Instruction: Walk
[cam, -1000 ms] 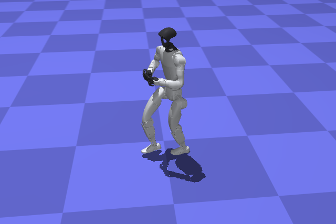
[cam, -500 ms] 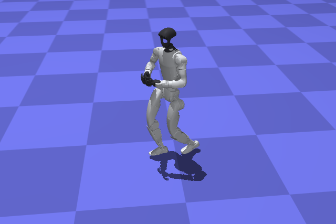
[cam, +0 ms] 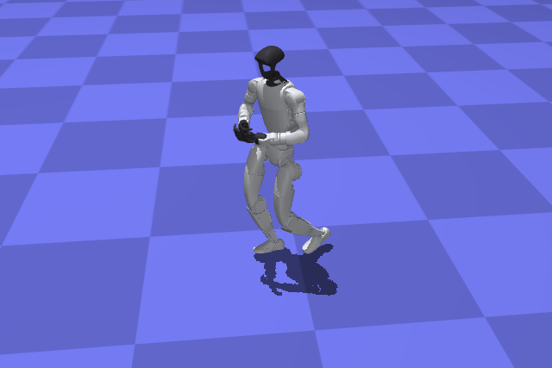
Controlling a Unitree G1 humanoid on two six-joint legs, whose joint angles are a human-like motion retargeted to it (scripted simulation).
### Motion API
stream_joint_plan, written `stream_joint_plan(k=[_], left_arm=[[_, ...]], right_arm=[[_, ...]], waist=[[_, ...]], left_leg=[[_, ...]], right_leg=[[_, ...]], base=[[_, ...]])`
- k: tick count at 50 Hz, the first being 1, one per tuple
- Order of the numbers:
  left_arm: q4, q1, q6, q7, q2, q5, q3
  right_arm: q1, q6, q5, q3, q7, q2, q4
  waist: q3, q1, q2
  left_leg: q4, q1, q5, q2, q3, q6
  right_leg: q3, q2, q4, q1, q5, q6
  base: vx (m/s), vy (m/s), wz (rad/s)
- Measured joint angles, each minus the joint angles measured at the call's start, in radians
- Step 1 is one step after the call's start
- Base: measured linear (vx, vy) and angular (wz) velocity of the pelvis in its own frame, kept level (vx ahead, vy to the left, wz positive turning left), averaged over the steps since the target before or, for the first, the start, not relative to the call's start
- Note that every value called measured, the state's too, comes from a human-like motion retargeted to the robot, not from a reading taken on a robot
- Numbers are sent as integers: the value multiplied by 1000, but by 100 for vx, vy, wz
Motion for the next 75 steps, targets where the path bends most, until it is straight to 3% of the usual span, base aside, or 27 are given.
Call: stream_joint_plan(k=[17, 34, 43, 53, 61, 68, 75], left_arm=[[-20, 13, 7, -32, -14, -95, -1], [67, -56, 13, -46, -22, -202, -26], [160, -105, 34, -69, -35, -232, -72], [170, -157, 53, -76, -35, -247, -112], [153, -196, 59, -61, -24, -213, -132], [129, -218, 60, -46, -16, -170, -137], [123, -223, 63, -39, -14, -129, -137]], right_arm=[[-10, -1, 49, 0, 25, -7, -22], [-52, -11, 158, -13, 12, -12, 38], [-51, -10, 200, -17, 14, -54, 93], [-59, -24, 208, -10, 1, -44, 93], [-51, -33, 177, -14, -1, -45, 86], [-48, -35, 125, -24, -1, -53, 82], [-50, -34, 62, -39, -6, -65, 94]], waist=[[23, -10, 15], [11, -31, -2], [9, -42, -29], [19, -58, -85], [29, -69, -133], [33, -72, -138], [31, -72, -149]], left_leg=[[89, -59, 2, 2, -6, -25], [11, 14, -99, -23, -38, 2], [-153, 70, -170, -59, -44, 47], [-303, 79, -266, -127, -20, 137], [-437, 84, -261, -193, -3, 197], [-496, 82, -241, -206, 7, 212], [-526, 91, -221, -225, 13, 219]], right_leg=[[5, 6, 56, -45, -14, -13], [-2, -22, 91, -92, -3, -13], [-14, -74, 117, -130, 9, -3], [1, -167, 209, -230, 23, 17], [36, -236, 239, -301, 102, 66], [47, -248, 239, -330, 187, 102], [52, -268, 272, -338, 201, 108]], base=[[0, 0, 0], [-1, 0, 1], [-9, 4, 7], [-16, 9, 8], [-18, 11, 3], [-14, 9, -4], [-8, 5, -4]])
